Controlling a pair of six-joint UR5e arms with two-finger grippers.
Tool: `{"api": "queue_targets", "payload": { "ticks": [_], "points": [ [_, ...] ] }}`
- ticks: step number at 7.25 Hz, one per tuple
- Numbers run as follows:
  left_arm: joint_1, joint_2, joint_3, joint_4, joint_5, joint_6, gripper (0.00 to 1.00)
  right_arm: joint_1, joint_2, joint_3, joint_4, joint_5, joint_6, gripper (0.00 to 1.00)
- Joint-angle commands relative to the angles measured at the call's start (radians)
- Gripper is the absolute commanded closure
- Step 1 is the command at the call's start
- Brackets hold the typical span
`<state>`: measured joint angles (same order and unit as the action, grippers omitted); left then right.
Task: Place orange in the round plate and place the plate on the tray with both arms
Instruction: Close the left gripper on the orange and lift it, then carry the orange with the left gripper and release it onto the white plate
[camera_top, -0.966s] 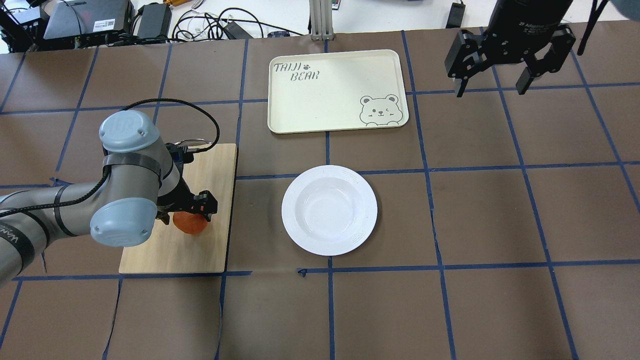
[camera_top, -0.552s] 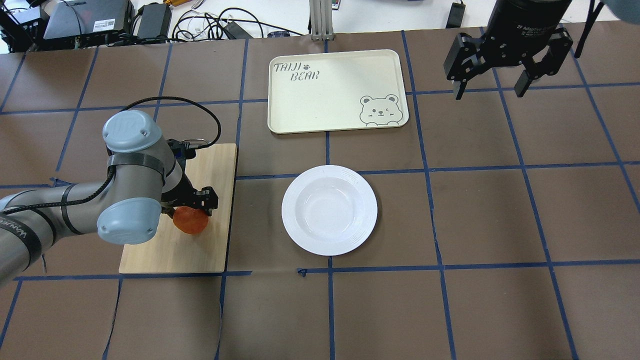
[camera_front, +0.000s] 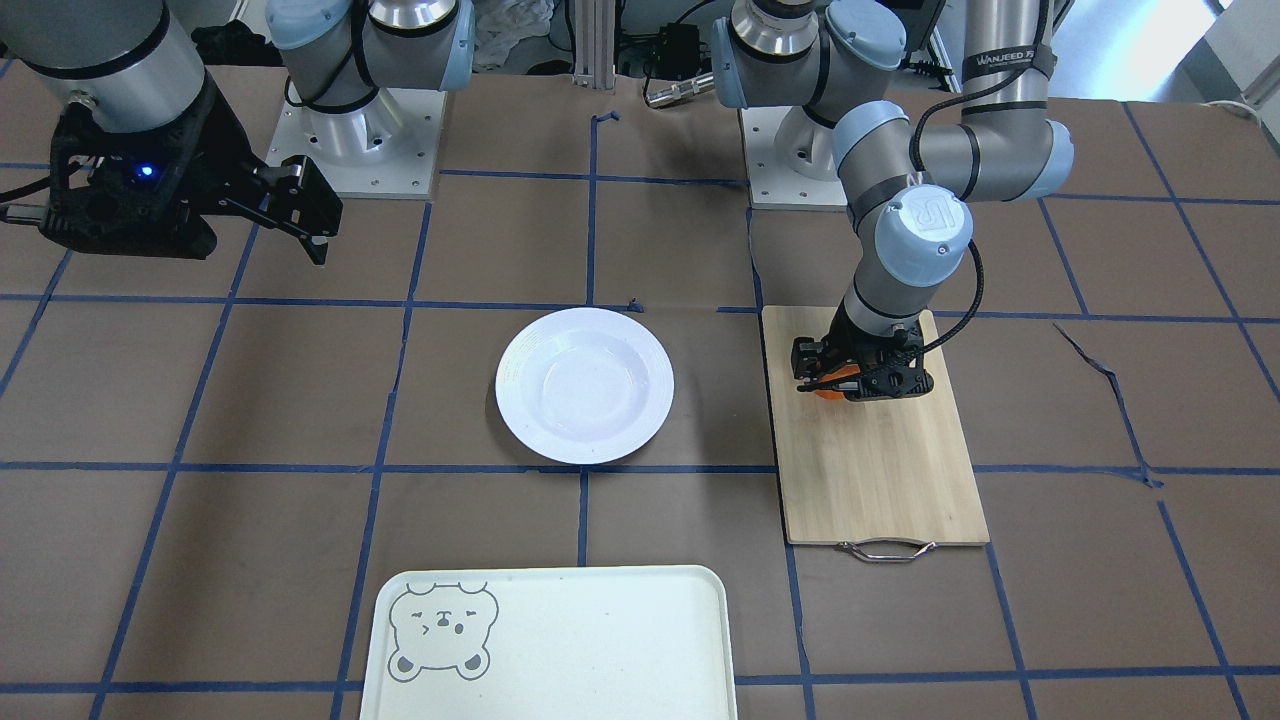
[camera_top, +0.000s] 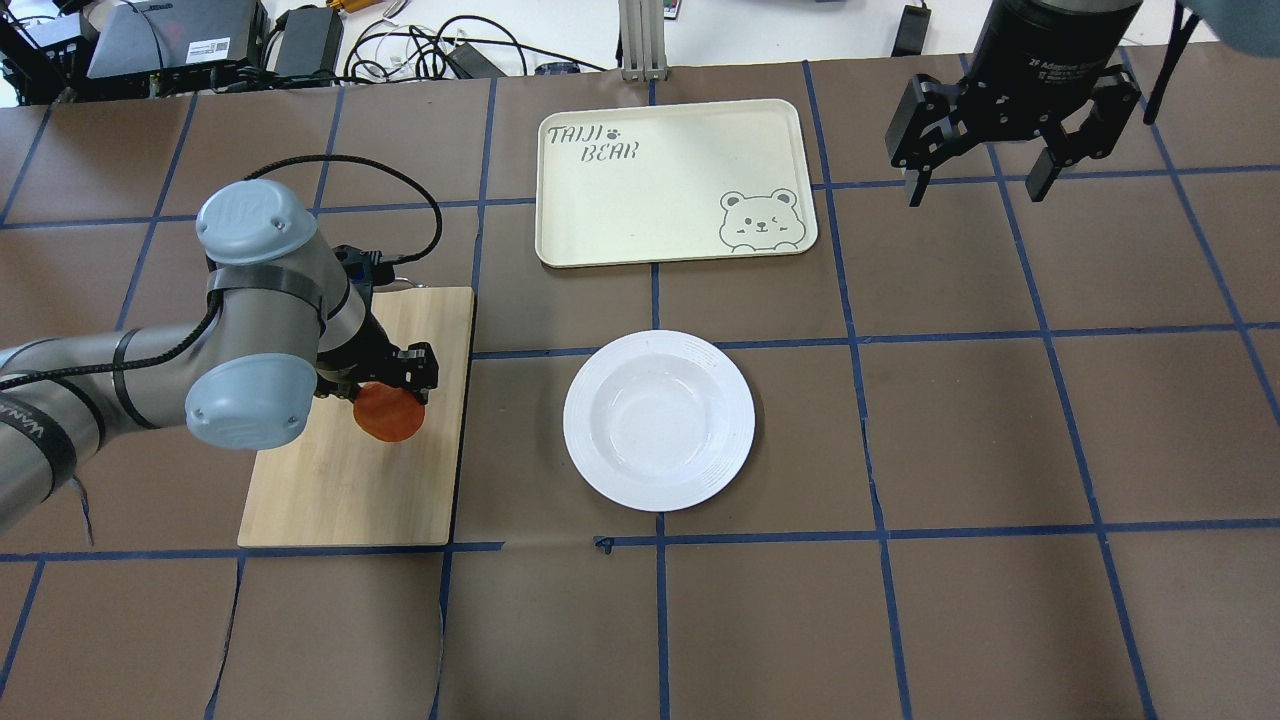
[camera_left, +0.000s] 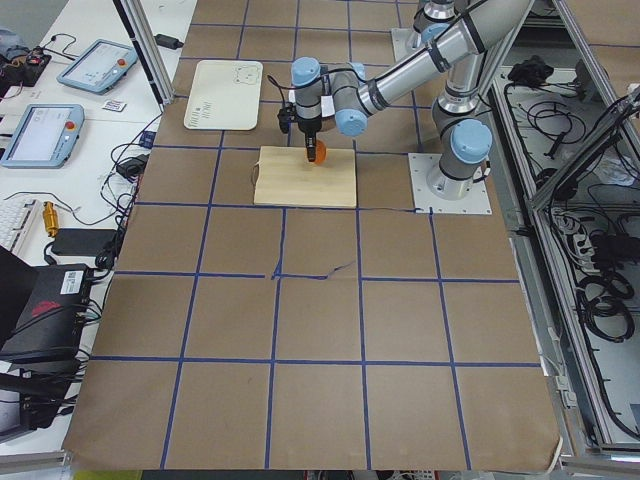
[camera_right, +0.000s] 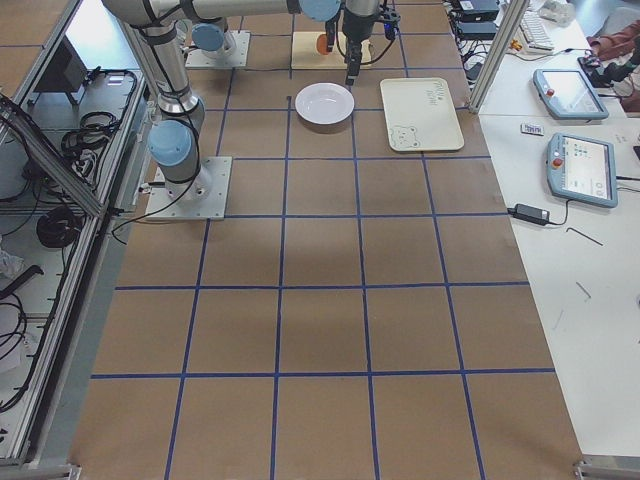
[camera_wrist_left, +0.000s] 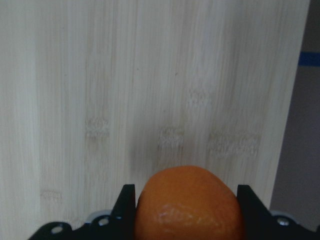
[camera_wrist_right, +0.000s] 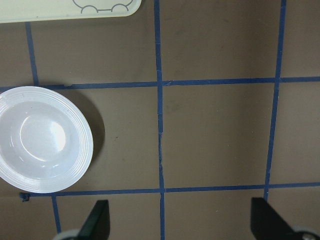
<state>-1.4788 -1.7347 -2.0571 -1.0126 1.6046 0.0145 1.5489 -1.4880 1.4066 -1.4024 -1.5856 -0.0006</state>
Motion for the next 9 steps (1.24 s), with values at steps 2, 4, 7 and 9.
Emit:
{"api": "queue_targets", "payload": {
  "ticks": [2,4,7,9],
  "points": [
    [-0.195,-0.009,0.109,-0.086,-0.101,-0.297,0.72,-0.009,0.002,0.000,-0.001,0.001,0.001,0.00],
    [-0.343,-0.066,0.147,-0.080,-0.116,-0.434,0.72,-0.021,0.015,0.002,-0.010,0.002,-0.001,0.00],
    [-0.478,-0.193,0.167,0.048,-0.146,-0.573,0.71,-0.033,0.015,0.002,-0.021,0.001,-0.004,0.00],
    [-0.491,-0.218,0.167,0.055,-0.146,-0.574,0.54,-0.046,0.015,0.002,-0.021,0.002,-0.005,0.00]
  ]
}}
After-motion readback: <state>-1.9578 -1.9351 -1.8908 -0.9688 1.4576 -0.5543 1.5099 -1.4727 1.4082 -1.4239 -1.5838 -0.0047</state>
